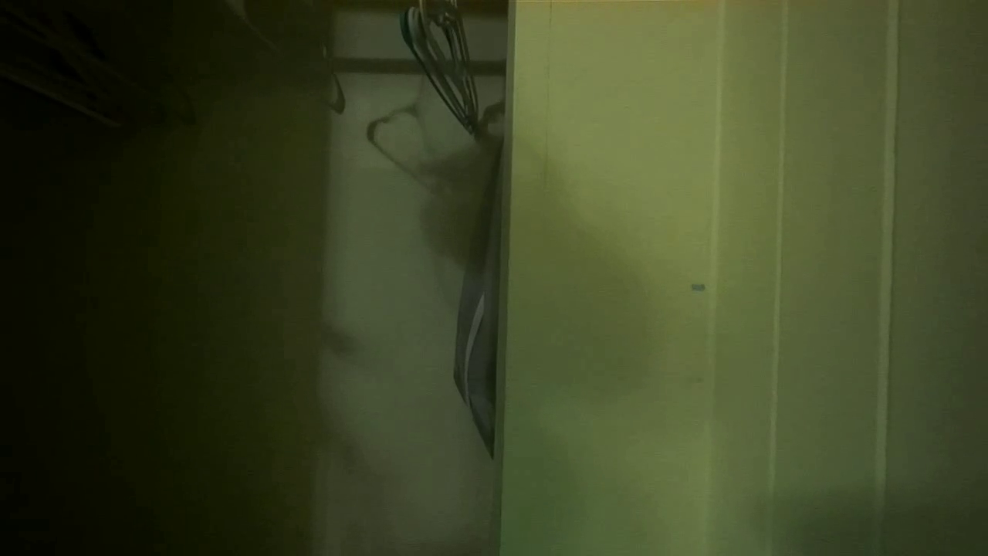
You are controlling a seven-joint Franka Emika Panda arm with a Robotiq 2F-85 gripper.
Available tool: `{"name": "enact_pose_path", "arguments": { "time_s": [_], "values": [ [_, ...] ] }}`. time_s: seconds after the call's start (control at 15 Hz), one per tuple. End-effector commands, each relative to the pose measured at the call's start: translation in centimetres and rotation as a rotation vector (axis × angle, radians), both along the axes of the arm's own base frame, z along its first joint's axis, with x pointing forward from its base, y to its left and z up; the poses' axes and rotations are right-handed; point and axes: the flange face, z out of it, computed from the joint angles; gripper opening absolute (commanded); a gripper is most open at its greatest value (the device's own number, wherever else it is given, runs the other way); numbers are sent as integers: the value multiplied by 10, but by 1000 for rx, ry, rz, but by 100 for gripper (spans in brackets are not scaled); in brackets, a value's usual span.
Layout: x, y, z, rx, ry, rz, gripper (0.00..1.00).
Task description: Shift the coat hanger to the right
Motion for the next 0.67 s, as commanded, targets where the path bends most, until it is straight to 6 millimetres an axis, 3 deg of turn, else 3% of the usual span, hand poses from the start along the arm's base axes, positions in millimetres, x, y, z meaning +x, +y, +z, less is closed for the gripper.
{"name": "enact_pose_path", "arguments": {
  "time_s": [0.0,0.27,0.6],
  "values": [
    [-27,-9,-26,-33,-29,-82,2],
    [-32,-20,-48,-47,4,-164,2],
    [-23,-20,-70,-40,38,-184,2]
  ]
}}
